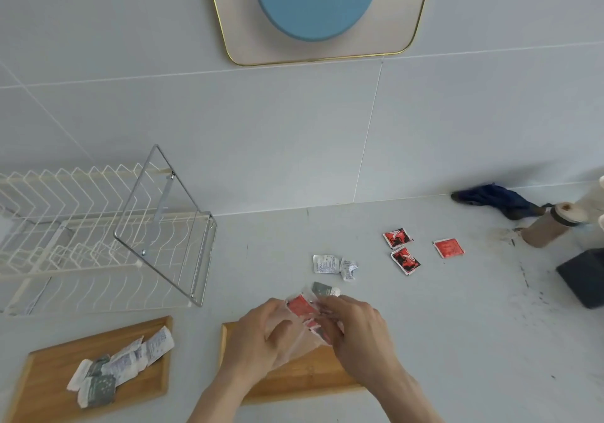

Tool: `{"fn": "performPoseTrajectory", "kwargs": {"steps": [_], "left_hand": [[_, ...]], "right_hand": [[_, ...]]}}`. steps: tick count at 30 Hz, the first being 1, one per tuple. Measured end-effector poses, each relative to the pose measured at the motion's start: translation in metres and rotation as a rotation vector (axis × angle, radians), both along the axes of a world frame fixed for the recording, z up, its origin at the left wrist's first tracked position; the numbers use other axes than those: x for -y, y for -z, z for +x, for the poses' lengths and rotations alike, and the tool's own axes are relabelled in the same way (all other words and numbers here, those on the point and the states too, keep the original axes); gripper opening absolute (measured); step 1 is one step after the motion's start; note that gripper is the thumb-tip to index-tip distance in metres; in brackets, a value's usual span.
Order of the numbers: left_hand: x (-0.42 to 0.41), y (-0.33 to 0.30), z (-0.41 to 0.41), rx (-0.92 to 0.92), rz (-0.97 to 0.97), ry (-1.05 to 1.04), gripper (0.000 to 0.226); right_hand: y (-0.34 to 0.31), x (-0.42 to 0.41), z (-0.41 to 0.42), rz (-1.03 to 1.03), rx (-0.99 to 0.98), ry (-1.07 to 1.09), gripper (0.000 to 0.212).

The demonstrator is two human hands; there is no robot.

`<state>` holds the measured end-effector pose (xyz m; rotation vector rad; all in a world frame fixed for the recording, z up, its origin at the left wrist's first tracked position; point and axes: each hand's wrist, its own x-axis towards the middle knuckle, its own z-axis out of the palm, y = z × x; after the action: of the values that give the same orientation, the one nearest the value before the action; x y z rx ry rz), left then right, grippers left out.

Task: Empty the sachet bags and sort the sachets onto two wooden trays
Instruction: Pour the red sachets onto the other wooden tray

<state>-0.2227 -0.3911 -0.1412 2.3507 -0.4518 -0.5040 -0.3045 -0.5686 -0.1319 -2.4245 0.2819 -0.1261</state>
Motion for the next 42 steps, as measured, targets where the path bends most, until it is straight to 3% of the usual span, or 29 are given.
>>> {"fn": "performPoseTrajectory", "kwargs": {"steps": [2, 5, 8, 18, 25, 28, 31, 37, 42], "left_hand": [[0.000, 0.003, 0.003, -0.026, -0.056, -0.001, 0.012], [0.001, 0.006, 0.004, -0.052, -0.091, 0.007, 0.031], [0.002, 0.013, 0.005, -0.040, -0.062, 0.011, 0.012], [0.005, 0.016, 0.004, -0.062, -0.132, -0.044, 0.007], [-0.001, 0.020, 0.001, -0.088, -0.026, 0.035, 0.036], [-0.002, 0.019, -0.002, 0.010, -0.012, -0.002, 0.012], [-0.003, 0.013, 0.000, 0.032, -0.065, -0.051, 0.018], [-0.009, 0.003, 0.001, -0.011, -0.167, -0.058, 0.014], [-0.010, 0.005, 0.000, 0.036, -0.119, -0.097, 0.011]], "right_hand": [[0.004, 0.002, -0.005, 0.019, 0.018, -0.008, 0.014], [0.004, 0.006, -0.009, 0.051, 0.024, -0.054, 0.004], [0.006, 0.009, -0.011, 0.075, 0.000, -0.049, 0.015], [-0.002, 0.012, -0.010, 0.128, 0.021, -0.008, 0.013], [-0.024, 0.009, -0.010, 0.375, -0.053, -0.017, 0.020], [-0.025, 0.008, -0.011, 0.253, 0.118, 0.048, 0.014], [-0.028, 0.005, -0.013, 0.102, 0.255, 0.096, 0.008], [-0.019, 0.010, -0.010, 0.272, 0.228, 0.149, 0.015], [-0.022, 0.007, -0.008, 0.248, 0.269, 0.158, 0.013]]}}
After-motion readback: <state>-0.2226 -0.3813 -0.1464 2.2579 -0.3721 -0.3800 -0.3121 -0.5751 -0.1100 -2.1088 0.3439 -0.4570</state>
